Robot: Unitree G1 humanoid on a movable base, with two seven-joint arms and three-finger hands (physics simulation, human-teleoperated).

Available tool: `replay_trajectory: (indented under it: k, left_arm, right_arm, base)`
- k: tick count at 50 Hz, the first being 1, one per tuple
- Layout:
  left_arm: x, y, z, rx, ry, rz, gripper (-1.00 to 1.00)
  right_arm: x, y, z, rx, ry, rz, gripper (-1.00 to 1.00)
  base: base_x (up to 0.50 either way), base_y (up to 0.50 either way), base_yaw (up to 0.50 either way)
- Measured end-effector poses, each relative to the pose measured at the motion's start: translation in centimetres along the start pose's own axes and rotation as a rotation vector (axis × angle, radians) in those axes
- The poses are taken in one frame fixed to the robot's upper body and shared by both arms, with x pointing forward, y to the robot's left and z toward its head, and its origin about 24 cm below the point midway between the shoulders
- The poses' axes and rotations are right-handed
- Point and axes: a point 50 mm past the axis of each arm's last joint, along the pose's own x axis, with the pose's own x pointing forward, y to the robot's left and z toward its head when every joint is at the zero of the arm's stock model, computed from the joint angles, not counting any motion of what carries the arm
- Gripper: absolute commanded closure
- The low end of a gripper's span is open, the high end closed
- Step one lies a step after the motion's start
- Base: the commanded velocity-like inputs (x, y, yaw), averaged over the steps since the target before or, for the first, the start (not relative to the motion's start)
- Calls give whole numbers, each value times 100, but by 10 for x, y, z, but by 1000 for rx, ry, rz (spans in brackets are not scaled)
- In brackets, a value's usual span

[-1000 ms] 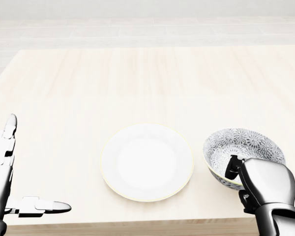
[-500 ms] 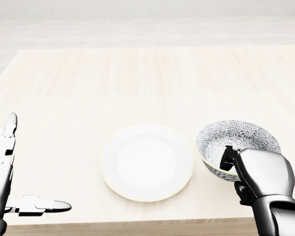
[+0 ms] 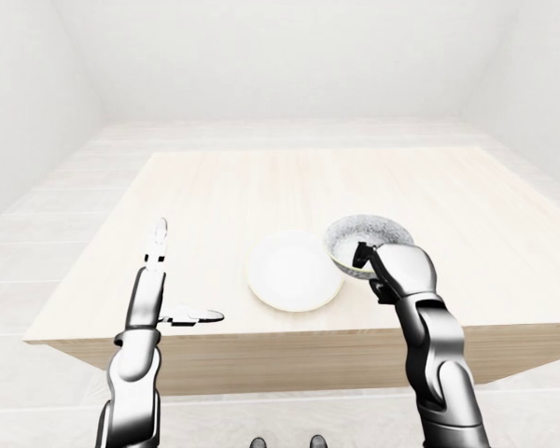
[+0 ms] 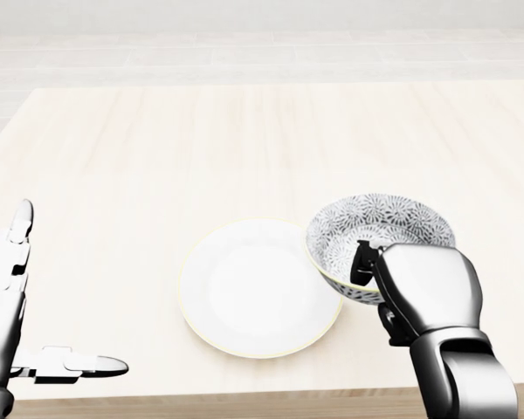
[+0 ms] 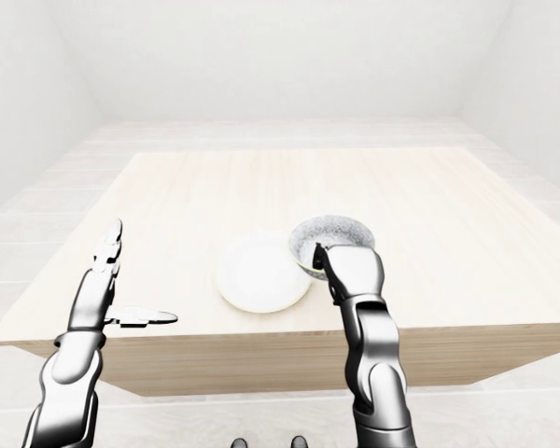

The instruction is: Put the bowl on the plate.

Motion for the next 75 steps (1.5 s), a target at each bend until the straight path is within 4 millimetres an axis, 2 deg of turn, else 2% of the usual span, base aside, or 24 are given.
replay_trajectory:
  k: [30, 58, 75]
  left_arm:
    - [3, -4, -8, 3, 12, -7, -100]
    - [3, -4, -10, 12, 16, -9, -100]
    - [4, -2, -12, 20, 20, -7, -100]
  right_arm:
    - [-1, -1, 49, 61, -151, -12, 29]
    - [11, 1, 74, 115, -232, -30, 31]
    - [18, 10, 86, 157, -270, -21, 31]
  base:
    - [0, 0, 0]
    - [0, 0, 0]
    - [0, 0, 0]
